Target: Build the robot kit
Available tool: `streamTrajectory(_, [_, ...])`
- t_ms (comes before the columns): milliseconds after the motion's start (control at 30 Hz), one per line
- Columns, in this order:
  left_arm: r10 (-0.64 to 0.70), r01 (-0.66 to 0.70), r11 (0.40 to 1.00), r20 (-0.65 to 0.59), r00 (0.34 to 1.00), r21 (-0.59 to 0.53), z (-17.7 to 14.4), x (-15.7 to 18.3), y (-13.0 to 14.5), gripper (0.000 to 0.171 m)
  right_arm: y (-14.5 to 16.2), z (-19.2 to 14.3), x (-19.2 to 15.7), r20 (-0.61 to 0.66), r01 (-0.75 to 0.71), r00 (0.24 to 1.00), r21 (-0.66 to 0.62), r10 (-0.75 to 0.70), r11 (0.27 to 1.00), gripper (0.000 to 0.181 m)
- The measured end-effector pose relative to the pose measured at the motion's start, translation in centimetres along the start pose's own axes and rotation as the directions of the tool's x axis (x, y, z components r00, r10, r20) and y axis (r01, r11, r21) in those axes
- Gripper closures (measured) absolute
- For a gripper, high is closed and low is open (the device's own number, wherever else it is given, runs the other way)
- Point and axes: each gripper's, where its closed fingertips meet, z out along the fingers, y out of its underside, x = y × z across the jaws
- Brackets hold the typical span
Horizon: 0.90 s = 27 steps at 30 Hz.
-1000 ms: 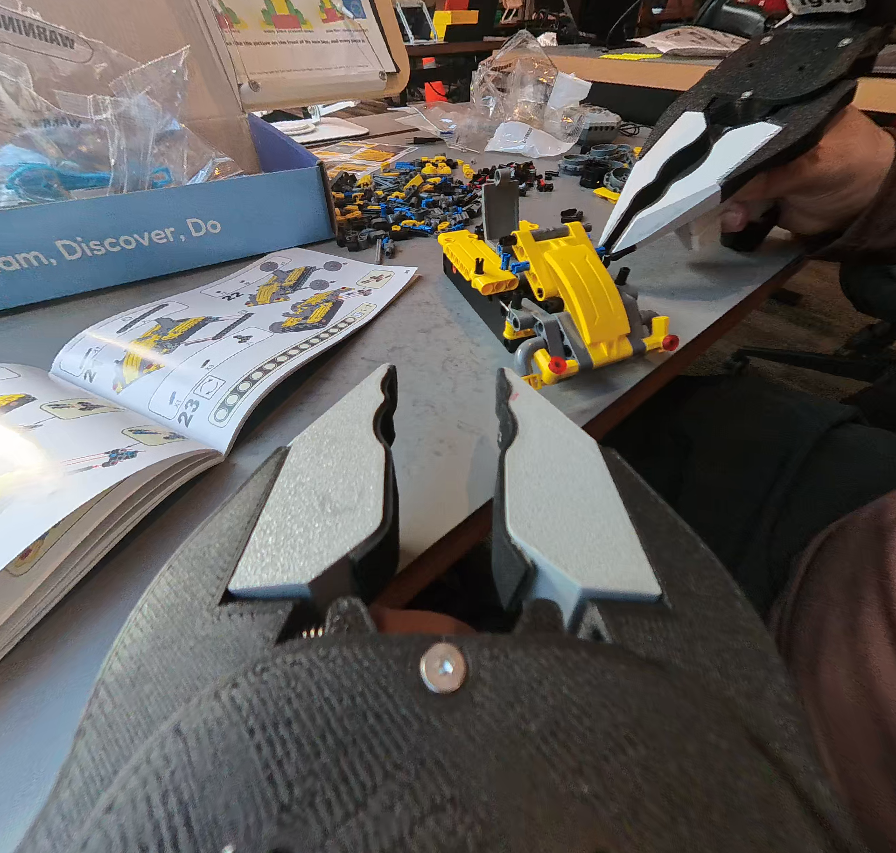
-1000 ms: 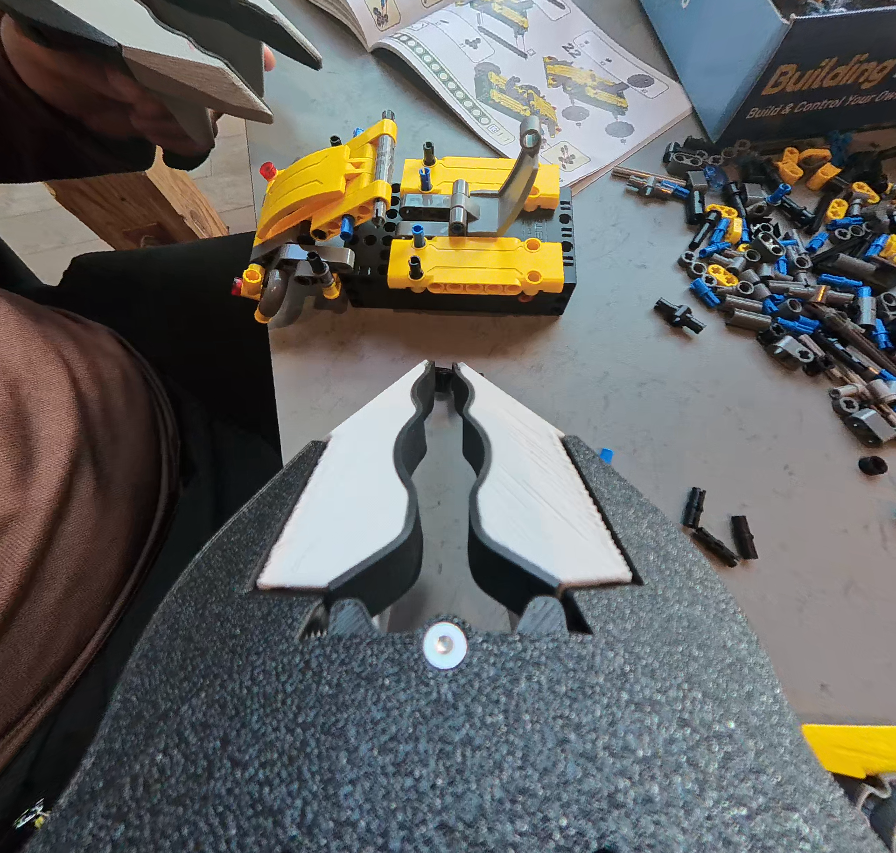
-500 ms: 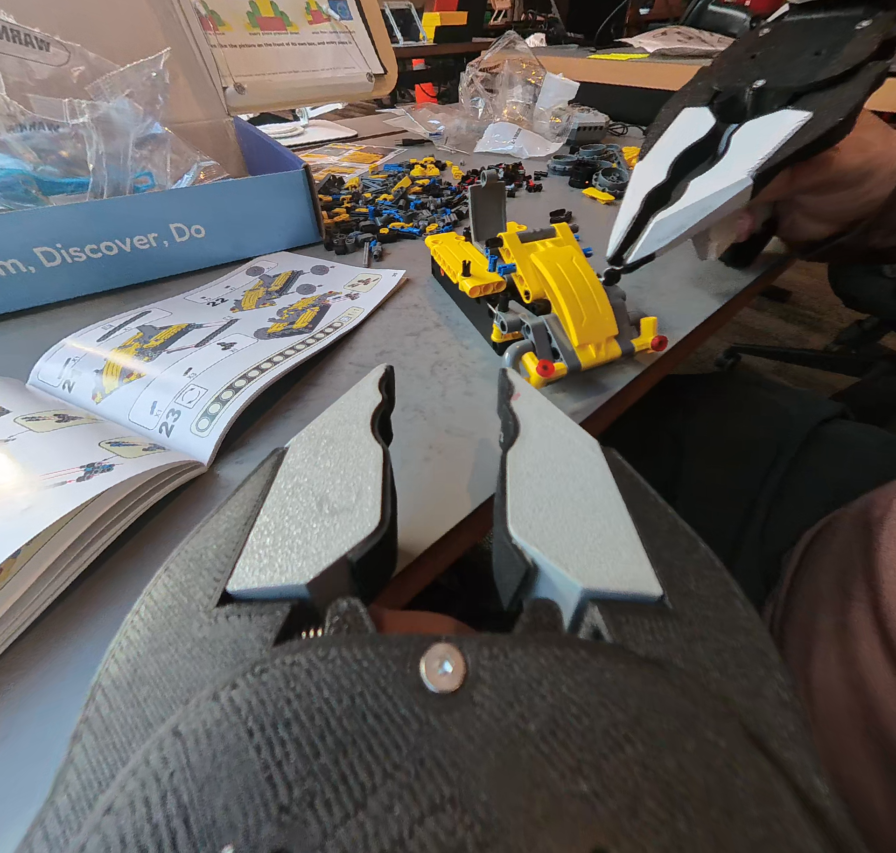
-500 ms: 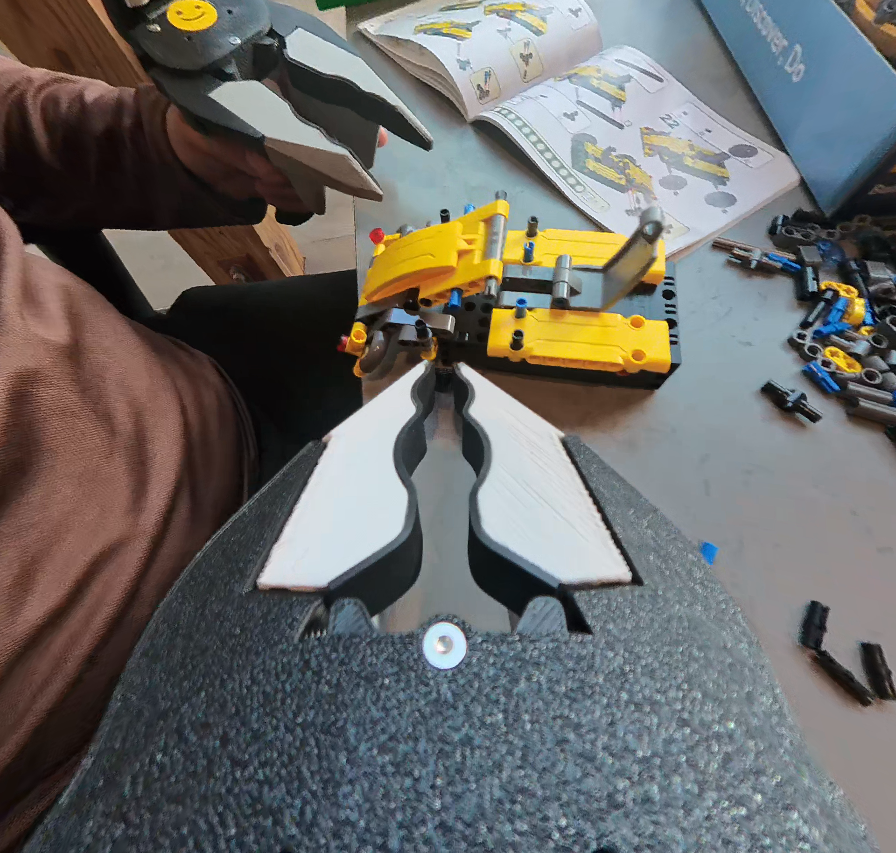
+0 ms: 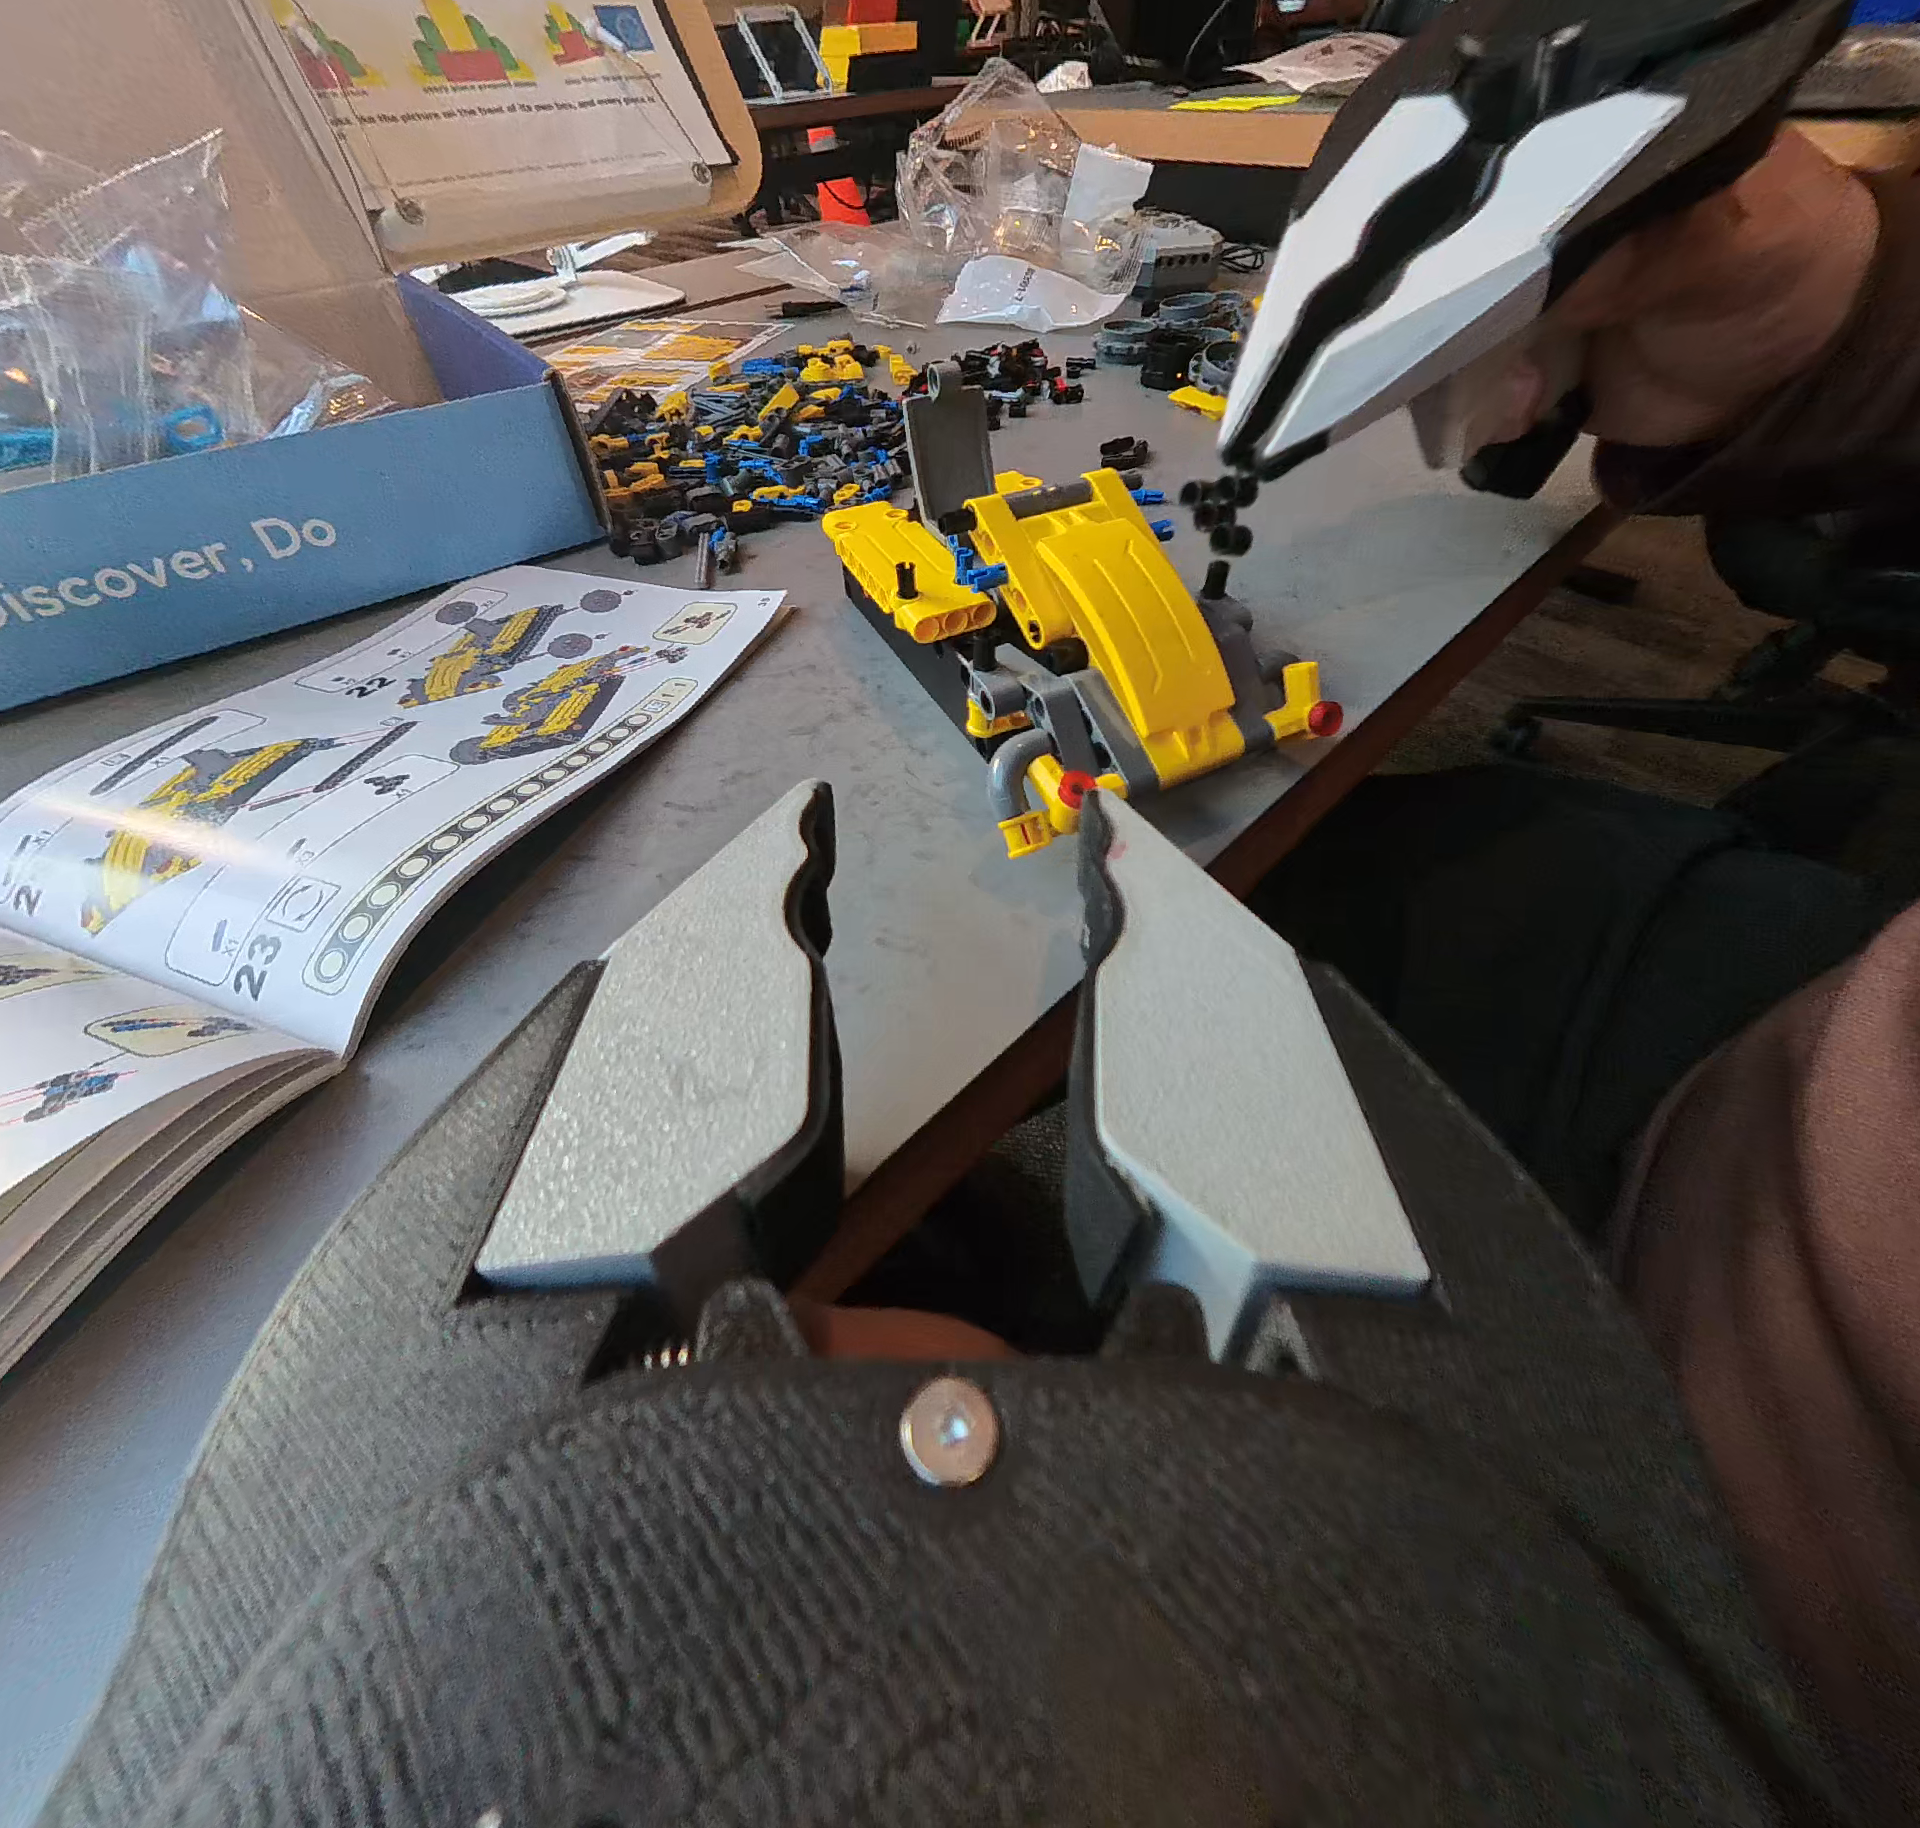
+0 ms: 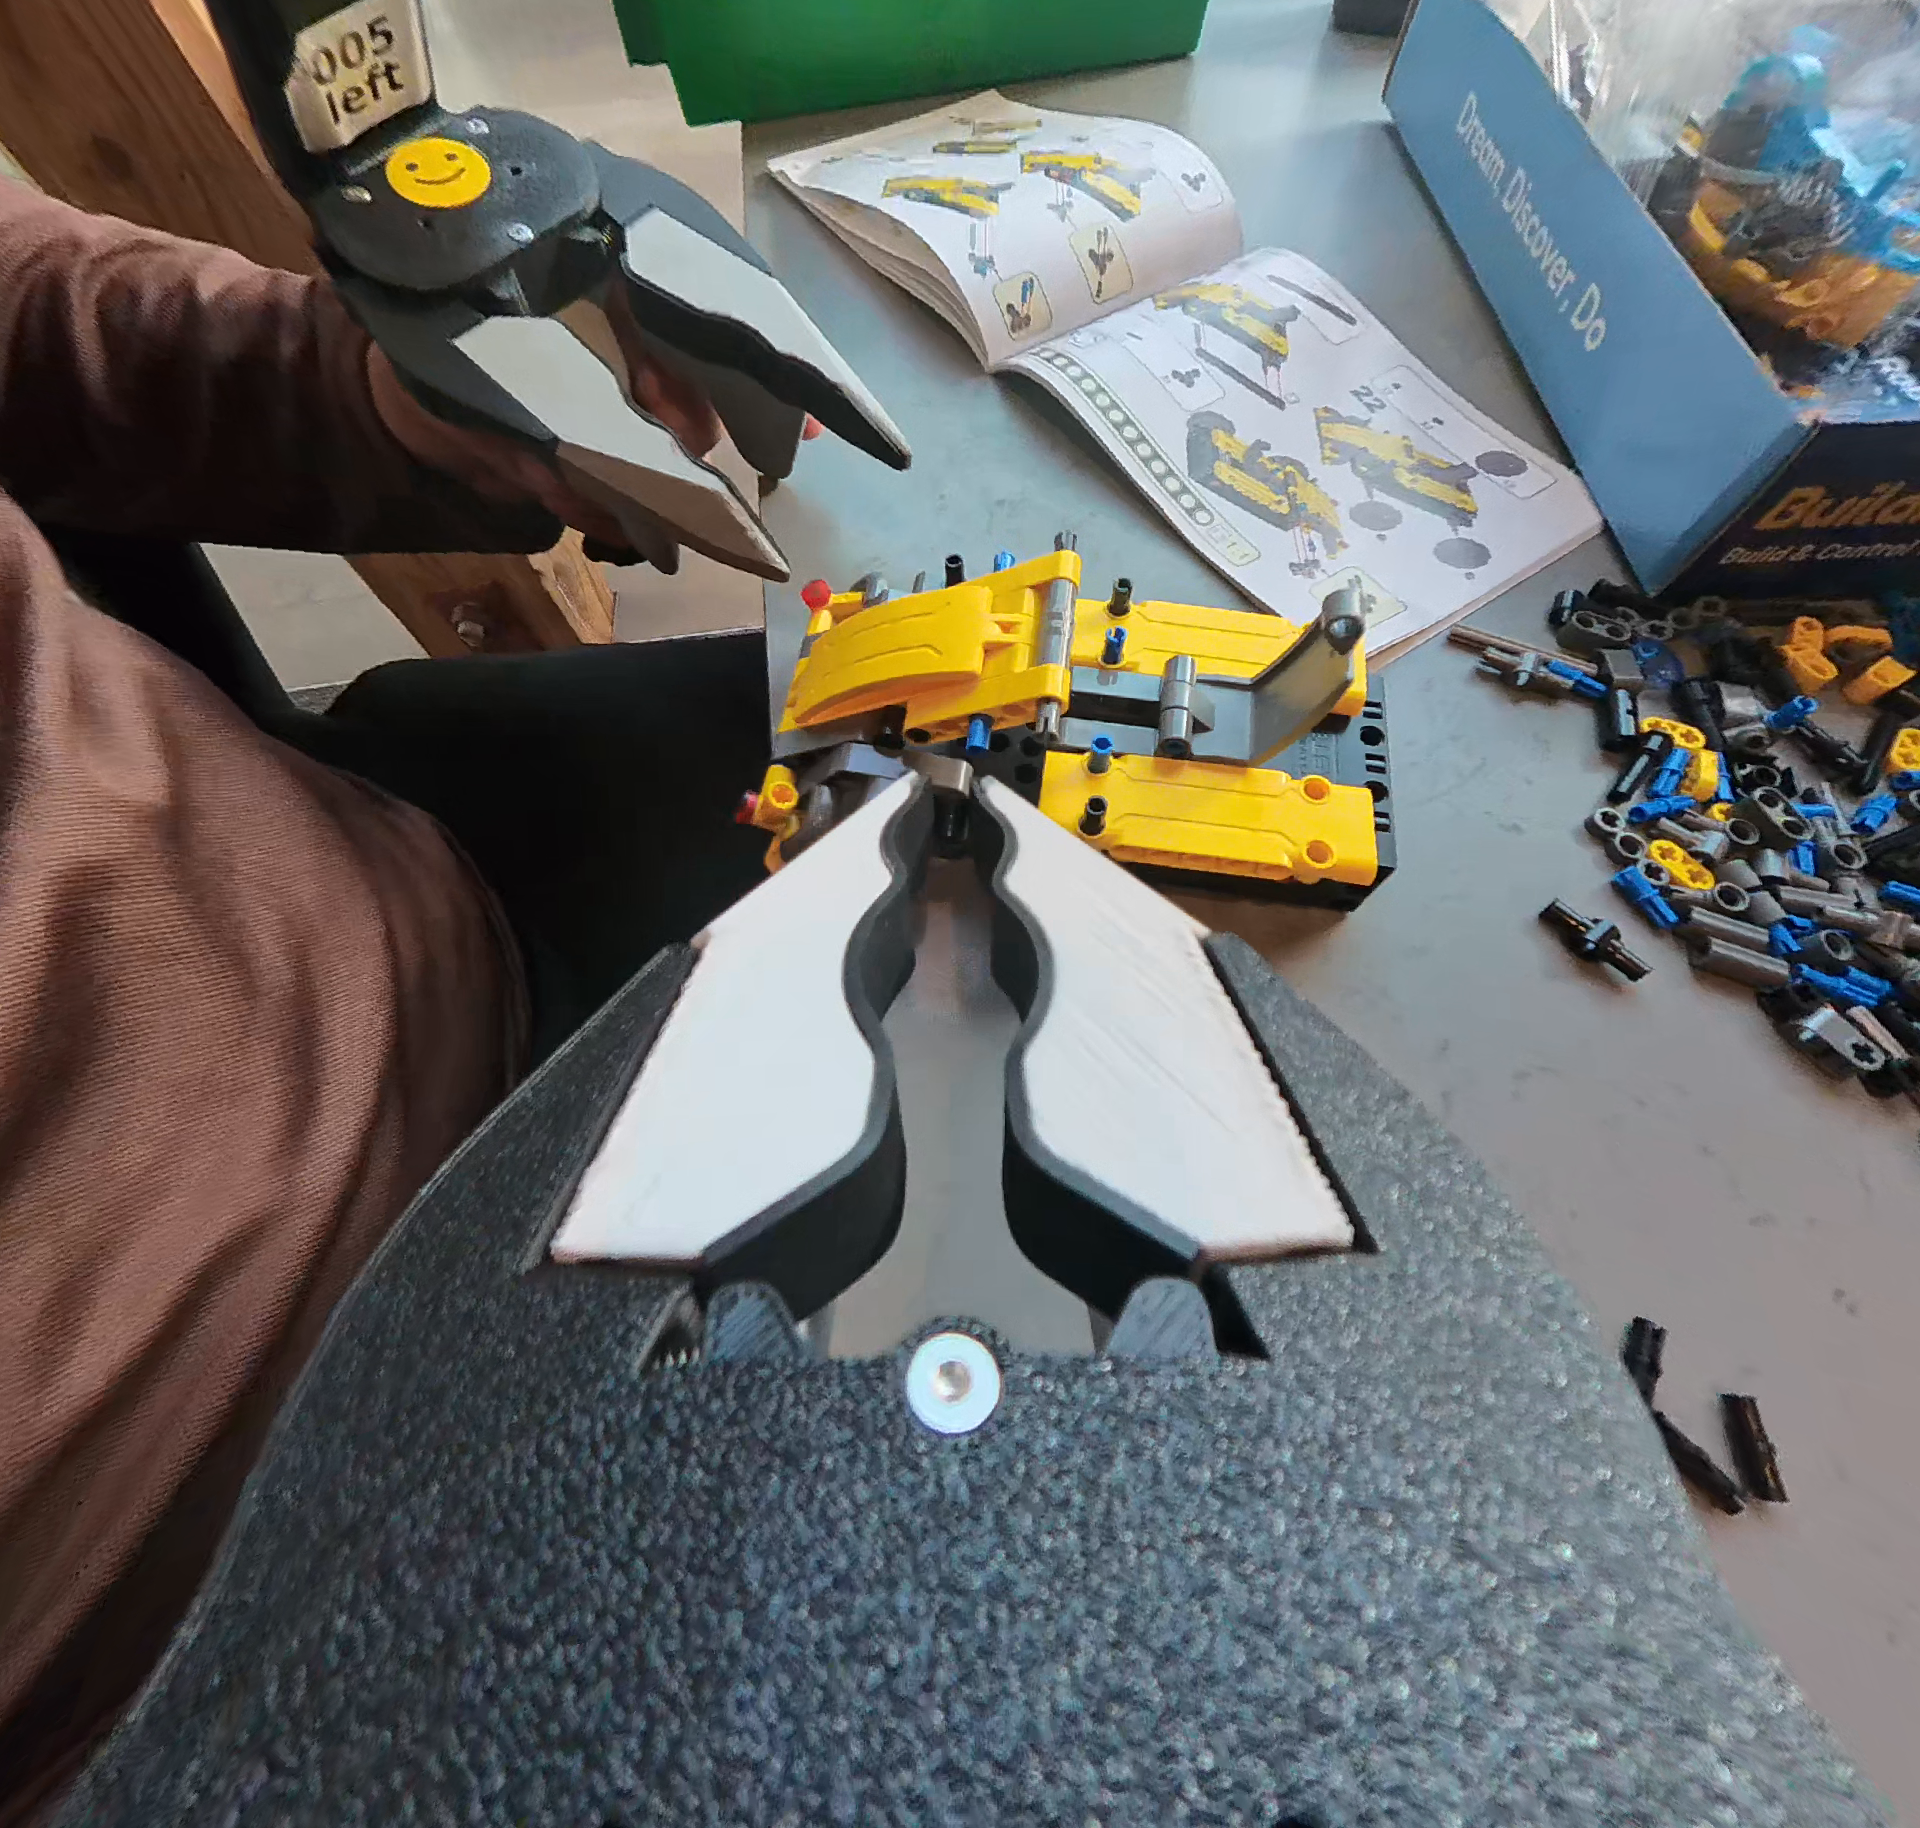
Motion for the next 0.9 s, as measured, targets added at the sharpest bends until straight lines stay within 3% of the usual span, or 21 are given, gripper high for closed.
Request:
streamTrajectory(167, [-0.001, 0.001, 1.0, 0.0, 1.0, 0.002, -0.1, -0.1, 0.0, 0.127, -2.3, -1.2, -3.2, 0.118, 0.035, 0.992, 0.071, -0.043, 0.997, 0.178])
streamTrajectory(333, [-0.004, 0.004, 1.0, 0.0, 1.0, 0.002, -0.1, -0.2, 0.0, 0.127, -1.7, -0.5, -6.0, 0.225, 0.104, 0.969, 0.019, -0.106, 0.994, 0.178])
streamTrajectory(467, [-0.009, 0.009, 1.0, 0.002, 1.0, 0.002, -0.3, -0.4, 0.0, 0.127, 0.0, -0.1, -4.1, 0.145, 0.145, 0.98, -0.063, -0.134, 0.987, 0.178])
streamTrajectory(633, [-0.03, 0.03, 1.0, 0.004, 1.0, 0.008, -0.4, -0.6, 0.0, 0.128, -1.0, -1.9, 0.1, -0.005, 0.027, 1.0, 0.028, -0.027, 0.999, 0.178])
streamTrajectory(900, [-0.024, 0.024, 1.0, 0.003, 1.0, 0.005, -0.3, -0.5, 0.0, 0.127, 1.4, -2.8, -0.6, 0.029, 0.031, 0.999, 0.038, -0.032, 0.999, 0.178])
